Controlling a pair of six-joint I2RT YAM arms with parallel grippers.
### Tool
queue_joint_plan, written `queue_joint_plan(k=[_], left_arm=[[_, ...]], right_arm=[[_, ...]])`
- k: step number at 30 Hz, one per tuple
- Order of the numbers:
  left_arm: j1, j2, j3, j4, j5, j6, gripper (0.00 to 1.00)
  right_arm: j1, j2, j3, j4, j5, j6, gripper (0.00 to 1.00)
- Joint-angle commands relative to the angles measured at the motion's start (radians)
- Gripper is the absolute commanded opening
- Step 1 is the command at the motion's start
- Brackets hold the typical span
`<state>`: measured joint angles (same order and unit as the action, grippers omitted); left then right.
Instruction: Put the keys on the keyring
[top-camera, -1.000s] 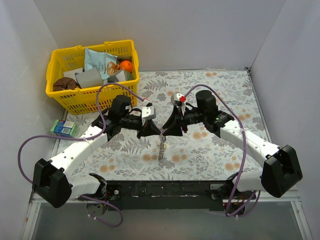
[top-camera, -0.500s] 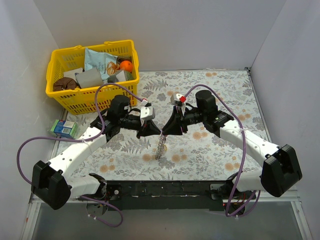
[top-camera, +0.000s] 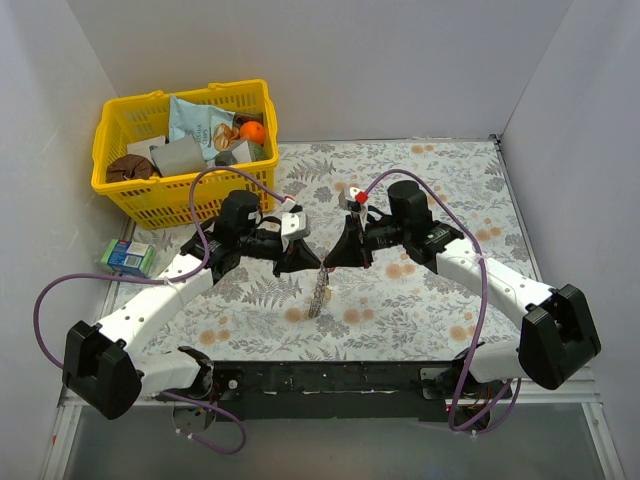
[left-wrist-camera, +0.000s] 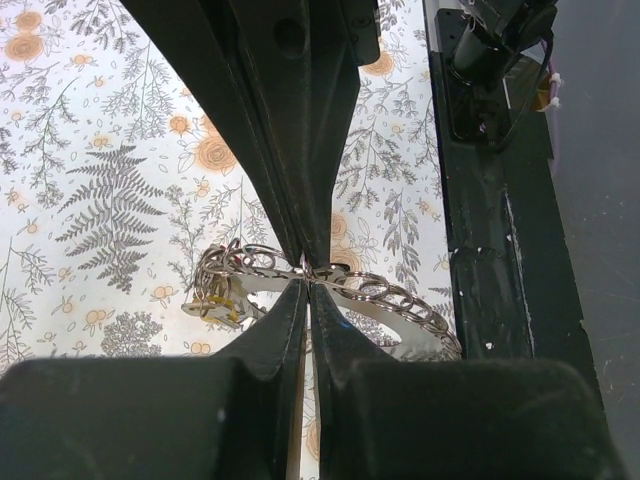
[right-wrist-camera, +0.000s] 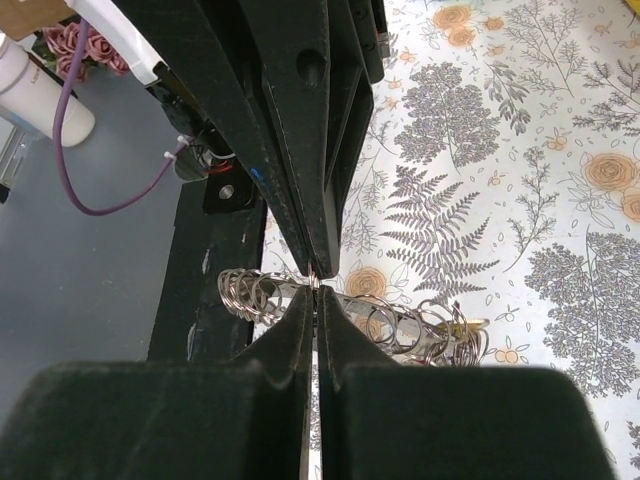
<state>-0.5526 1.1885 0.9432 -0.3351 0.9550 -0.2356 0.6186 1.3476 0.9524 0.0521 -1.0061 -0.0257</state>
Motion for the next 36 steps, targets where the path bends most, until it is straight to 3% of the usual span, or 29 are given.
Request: queue_joint_plan(k=[1, 3, 6, 10, 21, 30, 36], left_arm=[[-0.006, -0.049, 0.012, 0.047, 0.025, 0.012, 0.0], [-0.006, -0.05, 0.014, 0.033, 0.013, 0.027, 0.07], [-0.006, -0.049, 0.02, 0.01, -0.013, 0.041, 0.32], [-0.006, -0.043, 0.026, -0.018, -0.038, 0.076, 0.4], [-0.032, 0.051, 0.037, -0.036, -0.021, 0.107, 0.47], [-0.101, 0.144, 0.065, -0.03, -0.027, 0.128, 0.45], [-0.128, 0.191, 0.06, 0.017, 0.011, 0.114, 0.43]], right_arm=[[0.0, 0.004, 0.042, -0.038, 0.058, -0.006, 0.01], [0.0, 0.012, 0.046, -0.051, 0.07, -0.025, 0.01], [0.0, 0.016, 0.054, -0.116, 0.078, -0.049, 0.01], [0.0, 0.024, 0.055, -0.184, 0.09, -0.089, 0.01], [0.0, -0.057, -0.073, -0.262, 0.187, -0.1, 0.01], [0.0, -0.113, -0.138, -0.394, 0.294, -0.118, 0.01], [0.0, -0.134, -0.181, -0.373, 0.302, -0.092, 0.01]])
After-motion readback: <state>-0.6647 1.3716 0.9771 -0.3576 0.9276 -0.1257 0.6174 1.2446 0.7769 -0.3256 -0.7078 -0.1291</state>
